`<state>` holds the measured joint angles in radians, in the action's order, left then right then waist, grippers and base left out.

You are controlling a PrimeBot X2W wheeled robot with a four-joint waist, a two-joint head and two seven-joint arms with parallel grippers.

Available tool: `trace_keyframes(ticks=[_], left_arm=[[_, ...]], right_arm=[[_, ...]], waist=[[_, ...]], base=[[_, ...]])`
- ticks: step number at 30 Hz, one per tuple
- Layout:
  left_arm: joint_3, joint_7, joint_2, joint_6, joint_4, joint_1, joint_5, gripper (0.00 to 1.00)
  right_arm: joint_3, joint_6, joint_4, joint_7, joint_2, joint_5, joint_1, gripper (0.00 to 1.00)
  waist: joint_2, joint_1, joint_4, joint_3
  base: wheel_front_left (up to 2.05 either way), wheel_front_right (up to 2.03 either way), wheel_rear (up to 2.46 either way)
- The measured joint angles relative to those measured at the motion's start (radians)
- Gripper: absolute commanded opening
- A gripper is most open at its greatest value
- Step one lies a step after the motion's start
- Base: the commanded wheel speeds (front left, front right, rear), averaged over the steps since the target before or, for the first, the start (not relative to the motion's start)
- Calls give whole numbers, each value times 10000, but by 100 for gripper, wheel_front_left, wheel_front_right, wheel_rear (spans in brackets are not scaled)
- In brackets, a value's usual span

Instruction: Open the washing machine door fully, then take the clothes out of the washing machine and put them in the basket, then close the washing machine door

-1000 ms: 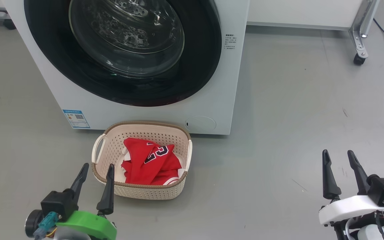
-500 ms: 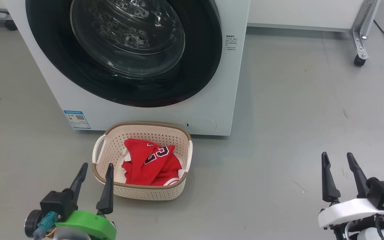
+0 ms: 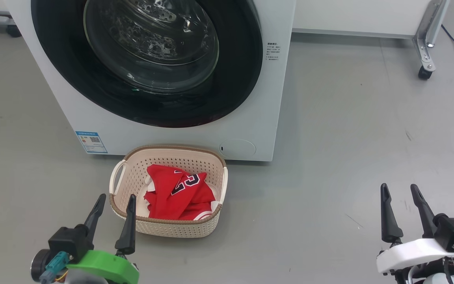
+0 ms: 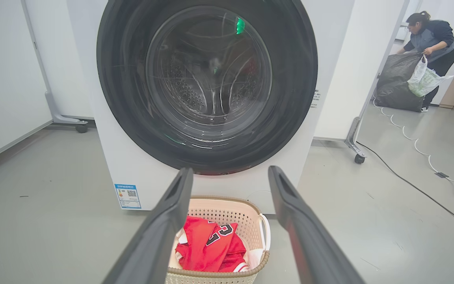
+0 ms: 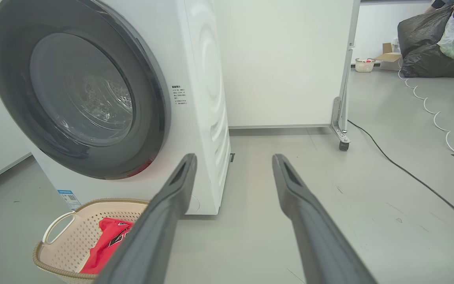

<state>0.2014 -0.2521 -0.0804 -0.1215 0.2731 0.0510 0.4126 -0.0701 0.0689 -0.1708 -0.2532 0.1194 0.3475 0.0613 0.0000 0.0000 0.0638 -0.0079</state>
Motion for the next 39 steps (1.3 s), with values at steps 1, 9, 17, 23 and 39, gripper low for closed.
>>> trace_keyframes(ticks=[1,9,17,23,39], left_arm=[[-2,0,-2,-2,-12,-1,13,100],[270,0,-54,-40,-155,-7,286,100],[320,0,-104,-40,-171,-20,385,100],[368,0,-138,-42,-186,-108,472,100],[508,0,-293,-42,-184,-133,602,100]], right_arm=[[6,0,6,0,0,0,34,100],[17,4,12,0,-4,-59,78,100],[19,19,12,0,-4,-157,81,100],[33,82,12,0,-2,-159,87,100],[29,92,12,0,-6,-226,98,100]], waist=[[0,0,5,-1],[0,0,52,-12],[0,0,84,-43],[0,0,108,-64],[0,0,122,-65]], base=[[0,0,0],[0,0,0],[0,0,0],[0,0,0],[0,0,0]])
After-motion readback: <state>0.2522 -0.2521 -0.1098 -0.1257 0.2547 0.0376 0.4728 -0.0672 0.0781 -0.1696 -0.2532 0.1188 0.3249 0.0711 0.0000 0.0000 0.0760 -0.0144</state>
